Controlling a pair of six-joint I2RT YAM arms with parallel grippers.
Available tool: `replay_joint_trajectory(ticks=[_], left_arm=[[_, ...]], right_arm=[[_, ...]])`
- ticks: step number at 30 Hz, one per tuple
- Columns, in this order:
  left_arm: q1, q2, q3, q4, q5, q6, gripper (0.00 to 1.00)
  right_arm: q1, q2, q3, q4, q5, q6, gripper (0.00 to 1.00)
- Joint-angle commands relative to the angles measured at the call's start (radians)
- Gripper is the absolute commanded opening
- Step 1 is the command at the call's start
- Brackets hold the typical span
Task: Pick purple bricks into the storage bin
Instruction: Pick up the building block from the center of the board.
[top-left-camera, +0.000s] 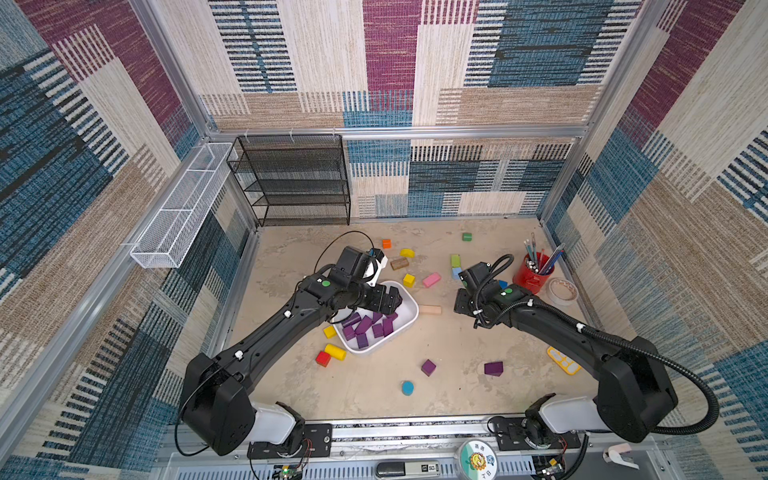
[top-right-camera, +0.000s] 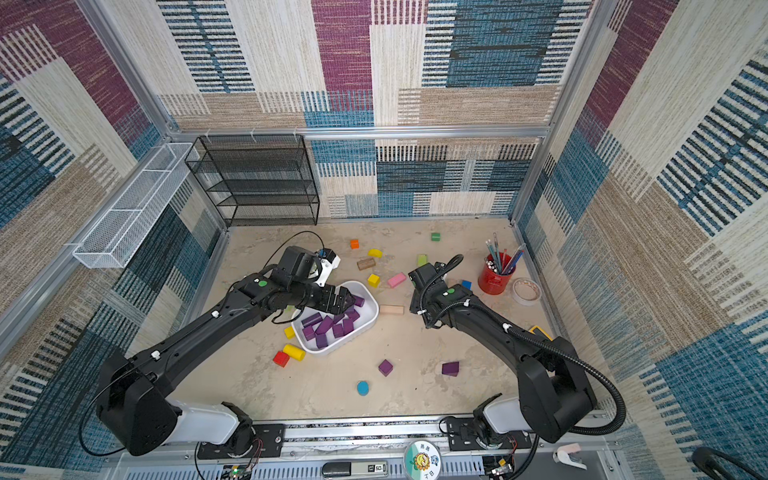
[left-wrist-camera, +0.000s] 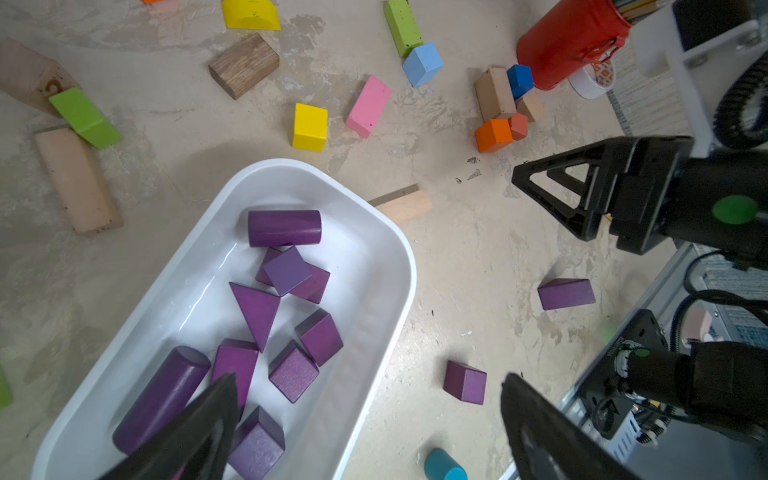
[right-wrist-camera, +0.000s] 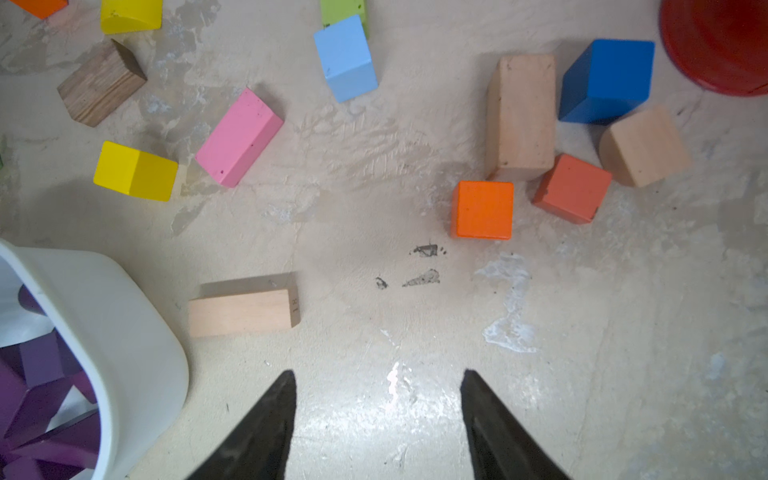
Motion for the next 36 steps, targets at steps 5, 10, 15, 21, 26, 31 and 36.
replay_joint_trajectory(ticks=[5, 10, 15, 21, 26, 31, 36], left_arm=[[-0.055, -0.005, -0.003, 0.012, -0.011, 0.001, 1.0], [-0.092, -0.01, -0.002, 0.014, -0.007, 0.0, 1.0], [-0.114, -0.017, -0.002, 0.013, -0.017, 0.003, 1.0], [-0.114, -0.023, -0.003, 0.012, -0.044, 0.019, 1.0], [-0.114, -0.03, -0.004, 0.007, -0.089, 0.042, 1.0], [-0.108, -0.035, 0.001, -0.007, -0.128, 0.066, 1.0], [-0.083, -0.042, 0.0, -0.006, -0.135, 0.074, 0.99]], right_arm=[[0.0, -0.065, -0.046, -0.07, -0.05, 0.039, 0.65], [-0.001, -0.076, -0.046, -0.133, -0.046, 0.052, 0.66], [-0.001, -0.099, -0.055, -0.157, -0.106, 0.043, 0.65], [0.003, -0.178, -0.106, -0.147, -0.168, 0.063, 0.64], [0.02, -0.218, -0.144, -0.127, -0.207, 0.082, 0.64], [0.085, -0.211, -0.139, -0.12, -0.213, 0.025, 0.65], [0.188, -0.196, -0.141, -0.071, -0.259, -0.074, 0.67]])
